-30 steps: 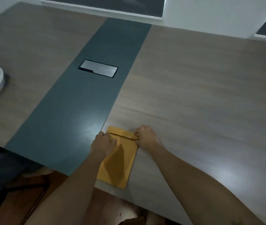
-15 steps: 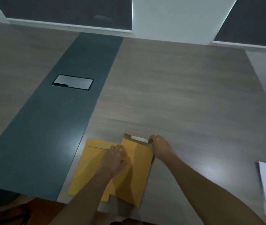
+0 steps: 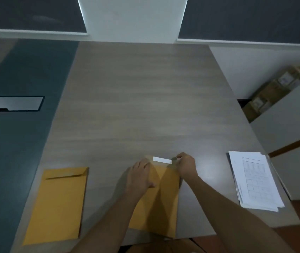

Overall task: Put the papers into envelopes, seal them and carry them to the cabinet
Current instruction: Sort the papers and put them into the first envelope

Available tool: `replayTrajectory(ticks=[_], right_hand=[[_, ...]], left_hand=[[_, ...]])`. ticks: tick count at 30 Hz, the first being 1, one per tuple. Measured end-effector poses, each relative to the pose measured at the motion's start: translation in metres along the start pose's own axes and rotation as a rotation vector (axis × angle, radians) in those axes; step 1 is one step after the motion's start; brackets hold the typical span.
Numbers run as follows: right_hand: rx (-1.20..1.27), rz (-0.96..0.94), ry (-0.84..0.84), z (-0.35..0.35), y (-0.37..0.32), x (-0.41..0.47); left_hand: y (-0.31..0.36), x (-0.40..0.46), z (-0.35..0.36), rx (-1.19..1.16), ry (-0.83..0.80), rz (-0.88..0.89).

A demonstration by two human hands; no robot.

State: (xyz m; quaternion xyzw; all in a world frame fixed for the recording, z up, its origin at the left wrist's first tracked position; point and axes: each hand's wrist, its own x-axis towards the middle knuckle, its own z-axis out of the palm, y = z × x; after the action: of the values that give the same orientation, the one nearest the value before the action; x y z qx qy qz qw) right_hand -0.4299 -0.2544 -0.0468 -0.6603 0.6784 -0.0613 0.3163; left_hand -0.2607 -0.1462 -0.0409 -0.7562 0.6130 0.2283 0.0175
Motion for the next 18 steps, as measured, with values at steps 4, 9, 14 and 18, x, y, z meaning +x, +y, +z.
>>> replayTrajectory(ticks=[4,9,14,18], right_hand=[[-0.004,0.009,-0.027,-0.005,0.011,0.002],[-0.092,-0.051,-0.012,-0.005,0.012,-0.005],[-0.169,-0.083,-0.020,-0.006,0.017,-0.015],[-0.187,-0.110,-0.053,-0.014,0.020,-0.023]], left_hand=[[0.013,0.004,-0.001,0.011,0.008,-0.022],[0.017,0.005,-0.004,0.017,0.011,-0.026],[0.021,0.009,-0.006,0.027,-0.002,-0.034],[0.022,0.011,-0.008,0.019,-0.013,-0.026]])
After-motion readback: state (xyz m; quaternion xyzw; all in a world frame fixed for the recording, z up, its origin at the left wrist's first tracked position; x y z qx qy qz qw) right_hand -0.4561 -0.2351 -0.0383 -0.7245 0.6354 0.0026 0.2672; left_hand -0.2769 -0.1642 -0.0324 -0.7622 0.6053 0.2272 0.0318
